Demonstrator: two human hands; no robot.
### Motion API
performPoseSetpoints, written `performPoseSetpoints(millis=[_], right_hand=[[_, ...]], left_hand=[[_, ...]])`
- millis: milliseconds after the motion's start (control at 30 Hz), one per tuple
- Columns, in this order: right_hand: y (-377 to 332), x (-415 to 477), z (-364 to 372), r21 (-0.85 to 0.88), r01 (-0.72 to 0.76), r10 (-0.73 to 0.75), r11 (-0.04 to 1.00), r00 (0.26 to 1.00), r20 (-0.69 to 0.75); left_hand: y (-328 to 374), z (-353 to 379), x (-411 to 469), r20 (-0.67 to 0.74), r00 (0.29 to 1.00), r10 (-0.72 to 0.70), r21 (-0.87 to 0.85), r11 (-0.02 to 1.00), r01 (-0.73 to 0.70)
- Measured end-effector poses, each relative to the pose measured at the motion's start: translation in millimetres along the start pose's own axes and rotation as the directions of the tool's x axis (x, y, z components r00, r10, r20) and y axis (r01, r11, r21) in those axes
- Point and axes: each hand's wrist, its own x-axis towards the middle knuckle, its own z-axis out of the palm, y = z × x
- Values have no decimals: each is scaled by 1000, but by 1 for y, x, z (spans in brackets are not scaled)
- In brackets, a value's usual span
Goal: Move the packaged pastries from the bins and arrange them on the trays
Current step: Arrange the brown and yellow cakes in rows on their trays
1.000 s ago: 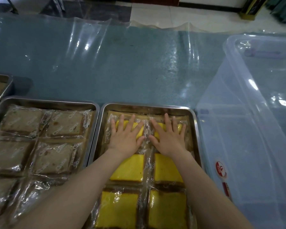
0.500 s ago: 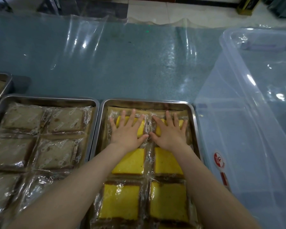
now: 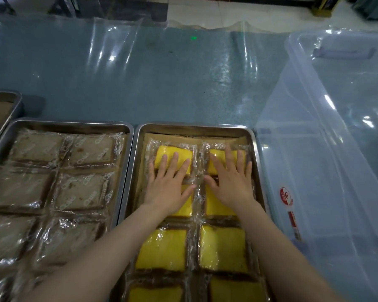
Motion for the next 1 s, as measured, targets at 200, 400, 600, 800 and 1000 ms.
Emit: performPoseSetpoints(millis=[200,400,600,800,1000], right_hand=[[-6,-10,14,-28,-45,47,999,997,57],[-4,5,10,-47,-11,15,999,996,89],[-4,6,10,-58,-1,6,998,996,84],[-3,9,10,-56,-5,10,998,996,93],[-9,-4,-1,-84,35,-39,996,998,-54]], left_hand=[[-2,12,-7,57,998,-20,37,999,18],[-7,9,7,74,997,0,40,999,-3],[-10,9,10,64,998,2,48,999,-5],[-10,8,13,57,998,0,26,1000,-2],[-8,-5,-1,-49,997,66,49,997,-63]])
